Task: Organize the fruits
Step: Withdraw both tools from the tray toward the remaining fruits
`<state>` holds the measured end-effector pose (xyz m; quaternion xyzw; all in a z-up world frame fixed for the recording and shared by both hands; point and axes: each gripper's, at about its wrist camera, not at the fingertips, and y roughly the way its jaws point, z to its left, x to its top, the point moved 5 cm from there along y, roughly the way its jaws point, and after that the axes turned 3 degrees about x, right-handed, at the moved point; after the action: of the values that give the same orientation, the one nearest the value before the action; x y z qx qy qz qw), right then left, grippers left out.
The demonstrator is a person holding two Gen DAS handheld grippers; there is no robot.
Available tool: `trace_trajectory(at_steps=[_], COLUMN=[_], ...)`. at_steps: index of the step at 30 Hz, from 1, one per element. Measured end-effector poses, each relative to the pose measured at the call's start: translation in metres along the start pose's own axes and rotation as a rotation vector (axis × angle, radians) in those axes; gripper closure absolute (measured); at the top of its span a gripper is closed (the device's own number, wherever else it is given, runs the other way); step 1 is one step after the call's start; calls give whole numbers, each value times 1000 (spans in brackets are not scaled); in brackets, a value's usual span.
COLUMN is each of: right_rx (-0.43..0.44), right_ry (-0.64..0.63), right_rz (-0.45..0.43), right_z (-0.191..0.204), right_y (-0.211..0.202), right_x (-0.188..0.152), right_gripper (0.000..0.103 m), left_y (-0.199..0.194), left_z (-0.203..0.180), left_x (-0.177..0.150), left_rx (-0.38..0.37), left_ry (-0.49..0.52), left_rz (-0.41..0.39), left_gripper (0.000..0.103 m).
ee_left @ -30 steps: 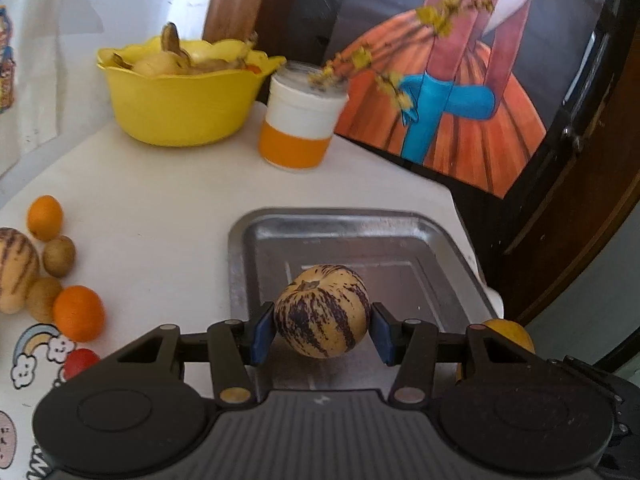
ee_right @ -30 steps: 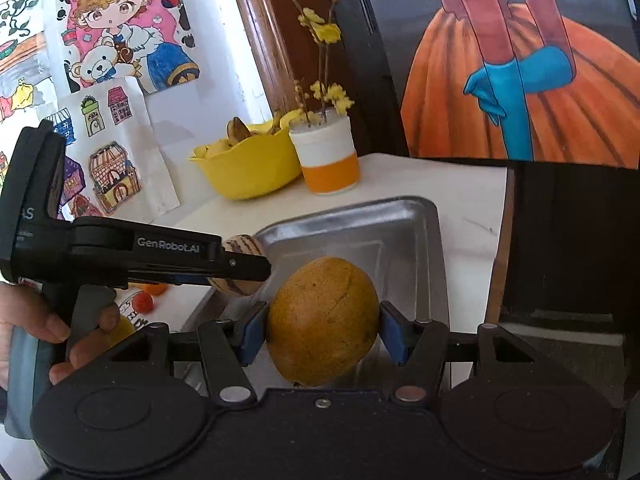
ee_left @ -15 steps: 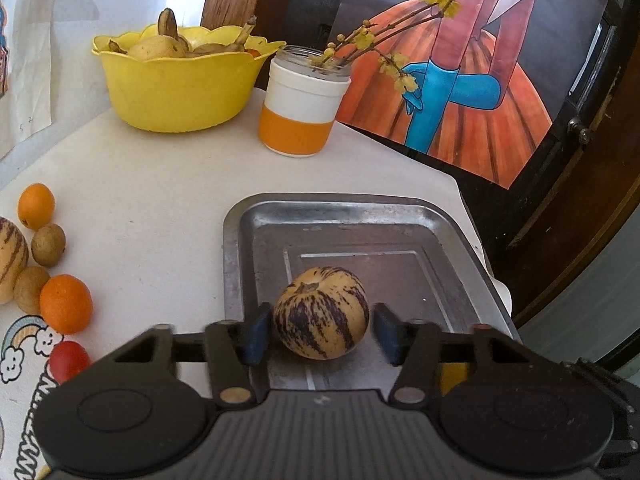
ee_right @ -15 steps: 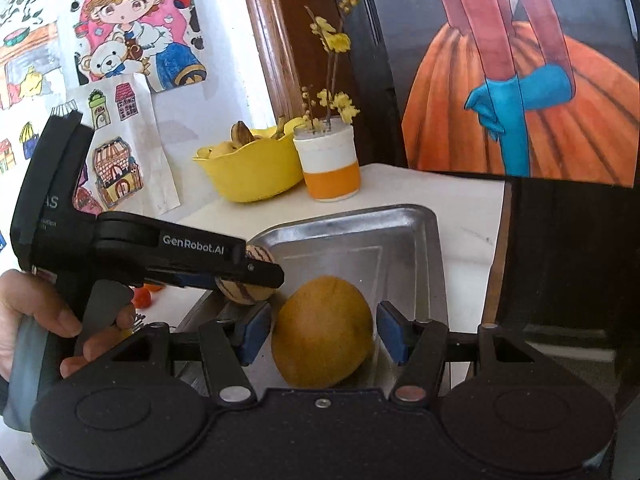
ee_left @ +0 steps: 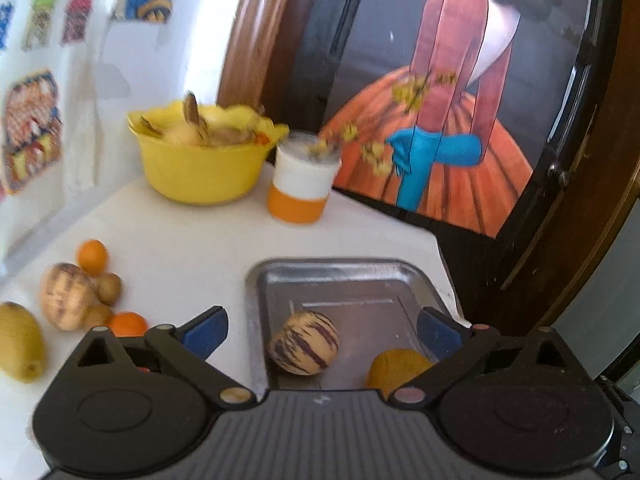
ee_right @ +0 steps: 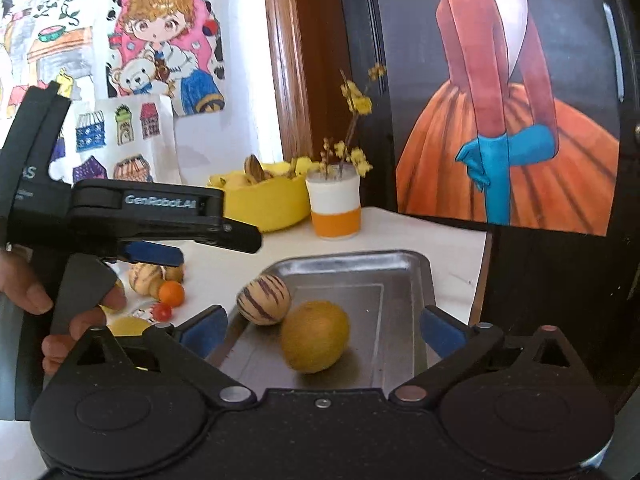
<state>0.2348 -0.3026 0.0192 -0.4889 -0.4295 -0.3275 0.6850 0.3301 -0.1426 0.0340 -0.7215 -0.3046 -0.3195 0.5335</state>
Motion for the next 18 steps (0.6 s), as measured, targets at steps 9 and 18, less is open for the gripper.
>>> trace_trajectory(at_steps=[9,18], right_rx=[28,98], right_ry=[-91,-147], right_rz=[-23,-2], right_z=[56,119], right_y=[-42,-57], right_x=[15,10], right_gripper=[1,1], left_y=[-80,-133], left_z=[41,112], left_x=[2,-22], left_rx=[43,150], left_ry=[-23,-48], left_rz=[-99,-131], left_gripper=[1,0])
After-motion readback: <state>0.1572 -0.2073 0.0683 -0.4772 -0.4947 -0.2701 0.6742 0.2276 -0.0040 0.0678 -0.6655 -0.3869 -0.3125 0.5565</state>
